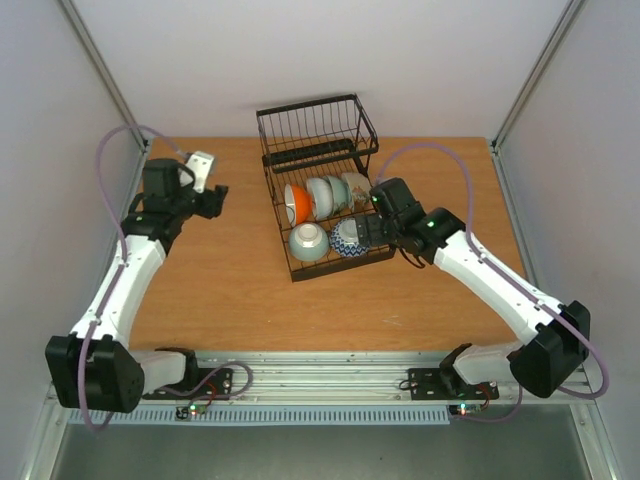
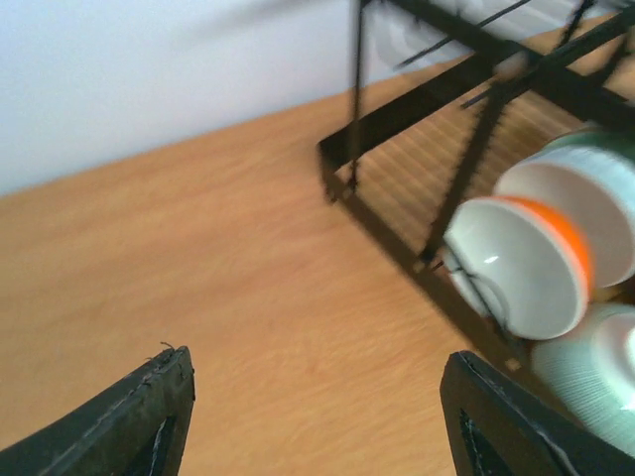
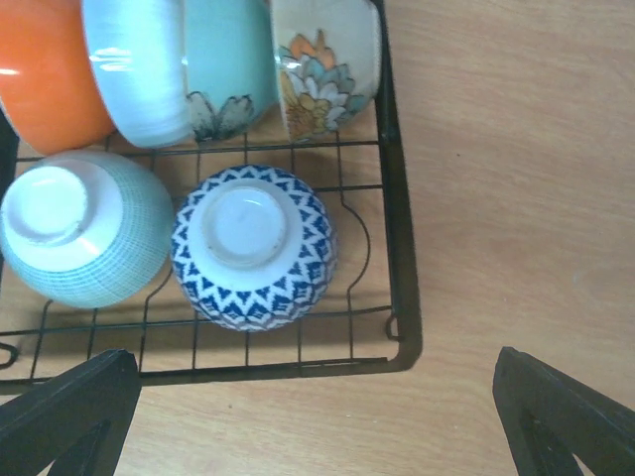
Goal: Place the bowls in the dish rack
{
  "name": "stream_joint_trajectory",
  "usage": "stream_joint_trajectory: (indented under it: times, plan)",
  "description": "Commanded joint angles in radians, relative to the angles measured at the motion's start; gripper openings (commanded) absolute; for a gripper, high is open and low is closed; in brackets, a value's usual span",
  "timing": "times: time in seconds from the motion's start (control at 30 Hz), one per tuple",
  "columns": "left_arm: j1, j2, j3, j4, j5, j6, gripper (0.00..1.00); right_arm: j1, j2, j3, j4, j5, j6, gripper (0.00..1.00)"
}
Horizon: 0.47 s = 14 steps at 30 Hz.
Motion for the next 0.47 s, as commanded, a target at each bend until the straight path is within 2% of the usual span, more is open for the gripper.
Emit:
stream_joint_trajectory:
  times: [0.0,0.13,0.43]
  plan:
    - [0.162,-0.032,-0.097,0.082,0.120,-0.071,0.69,-0.062,-0.057,-0.036,0.012,-0.008,0.026,0.99]
    - [0.222,-0.049,-0.184,0.144,0.155,-0.099,0.69,-0.131,-0.082,-0.060,0.002,0.029,0.023,0.99]
    - [0.235,-0.045,-0.274,0.297,0.099,-0.154,0.69,-0.311,-0.111,-0.115,0.014,-0.018,0.050,0.99]
